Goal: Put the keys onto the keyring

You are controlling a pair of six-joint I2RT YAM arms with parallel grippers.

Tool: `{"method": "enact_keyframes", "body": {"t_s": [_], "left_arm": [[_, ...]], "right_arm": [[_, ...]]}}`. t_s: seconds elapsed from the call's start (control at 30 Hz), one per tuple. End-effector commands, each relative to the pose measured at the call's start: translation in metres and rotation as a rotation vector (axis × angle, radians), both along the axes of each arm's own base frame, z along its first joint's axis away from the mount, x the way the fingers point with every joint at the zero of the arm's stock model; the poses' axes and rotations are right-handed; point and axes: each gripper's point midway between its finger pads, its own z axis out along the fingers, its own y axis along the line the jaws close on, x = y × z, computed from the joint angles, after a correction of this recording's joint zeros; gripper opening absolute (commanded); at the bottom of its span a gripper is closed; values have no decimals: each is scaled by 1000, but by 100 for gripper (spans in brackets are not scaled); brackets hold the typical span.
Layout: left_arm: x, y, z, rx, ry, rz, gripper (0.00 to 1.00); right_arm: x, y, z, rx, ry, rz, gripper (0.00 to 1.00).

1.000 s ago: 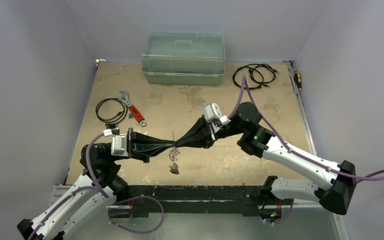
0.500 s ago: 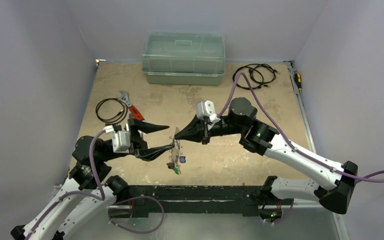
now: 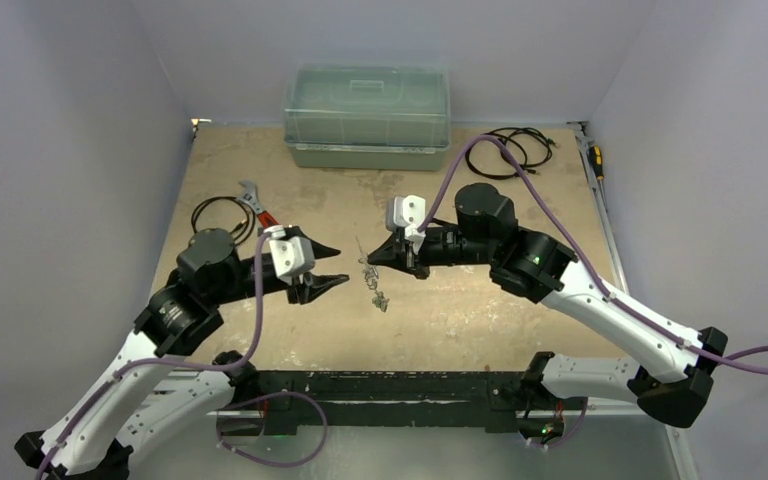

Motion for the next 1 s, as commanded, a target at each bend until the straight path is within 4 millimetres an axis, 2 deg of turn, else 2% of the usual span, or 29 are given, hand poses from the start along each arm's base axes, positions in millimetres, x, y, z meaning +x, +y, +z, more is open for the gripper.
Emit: {"method": "enact_keyframes", "body": {"t_s": [0.0,0.37,0.57,0.67,0.97], "left_arm": [[1,-5,4,26,-15,-34,41],[0,-22,-4,22,13,-120,23],[1,-29,-15,40,36,-135,26],[1,-32,-15,32,39,-142,22],[7,-35,-23,37,43,-127,19]], "right_arm": [[-3,-8,23,22,-61,-4,0],[-9,-5,16,8,-52,34,0],[-8,-1,10,-8,-42,38,0],[-6,1,7,-19,-36,37,0],[-4,4,-1,-46,-26,29,0]]}}
